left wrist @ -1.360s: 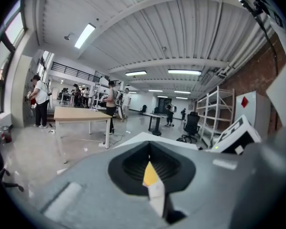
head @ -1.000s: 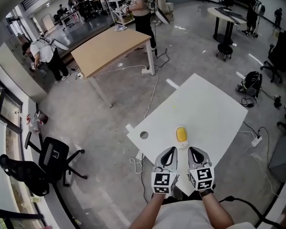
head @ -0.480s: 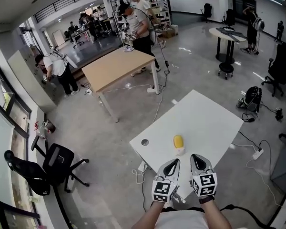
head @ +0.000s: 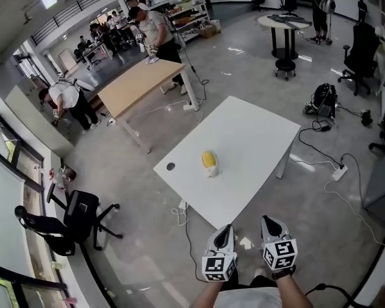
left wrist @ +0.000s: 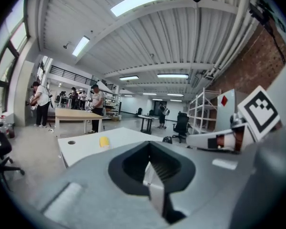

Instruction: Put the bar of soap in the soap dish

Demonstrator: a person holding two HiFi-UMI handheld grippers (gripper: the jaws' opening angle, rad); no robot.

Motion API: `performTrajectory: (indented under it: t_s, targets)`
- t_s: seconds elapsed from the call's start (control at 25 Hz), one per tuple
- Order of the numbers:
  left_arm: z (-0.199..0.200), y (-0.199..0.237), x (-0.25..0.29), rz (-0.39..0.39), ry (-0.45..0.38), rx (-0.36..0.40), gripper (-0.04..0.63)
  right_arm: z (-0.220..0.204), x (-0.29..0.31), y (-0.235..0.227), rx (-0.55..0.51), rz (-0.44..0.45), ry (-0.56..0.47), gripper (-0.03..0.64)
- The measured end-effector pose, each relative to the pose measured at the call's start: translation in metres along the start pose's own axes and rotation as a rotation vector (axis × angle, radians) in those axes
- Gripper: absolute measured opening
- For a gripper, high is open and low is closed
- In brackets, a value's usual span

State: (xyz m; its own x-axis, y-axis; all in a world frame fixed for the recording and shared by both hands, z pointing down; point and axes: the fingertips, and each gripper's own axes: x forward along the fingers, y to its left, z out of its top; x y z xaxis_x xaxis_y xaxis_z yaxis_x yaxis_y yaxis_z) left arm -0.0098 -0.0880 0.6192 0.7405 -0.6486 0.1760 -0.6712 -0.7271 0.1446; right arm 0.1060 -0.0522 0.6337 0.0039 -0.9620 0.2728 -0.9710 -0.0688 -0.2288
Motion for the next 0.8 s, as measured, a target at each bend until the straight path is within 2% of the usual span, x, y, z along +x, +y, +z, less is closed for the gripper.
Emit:
performTrajectory:
  t_s: [0.16, 0.32, 0.44, 0.56, 0.68, 0.8]
  targets:
    - [0.031, -0.026, -0.033, -0.03, -0.032, 0.0, 0.002, 0.028, -0.034, -0.005, 0.004, 0.028, -0.034, 0.011]
    - [0.071, -0.023, -0.044, -0.033, -0.111, 0.049, 0.002, 0.075, -0.044, 0.024, -0.109, 0.049, -0.115, 0.011]
    - [0.091, -0.013, -0.063, -0.009, -0.149, 0.095, 0.002, 0.088, -0.053, 0.054, -0.157, 0.06, -0.147, 0.011]
    - [0.094, 0.012, -0.093, 0.04, -0.157, 0.133, 0.002, 0.087, -0.055, 0.091, -0.158, 0.072, -0.154, 0.011]
    - [0.091, 0.041, -0.12, 0.082, -0.147, 0.09, 0.002, 0.077, -0.052, 0.141, -0.192, 0.137, -0.15, 0.011]
    - [0.089, 0.061, -0.133, 0.061, -0.166, 0.048, 0.003, 0.066, -0.053, 0.185, -0.216, 0.199, -0.144, 0.011]
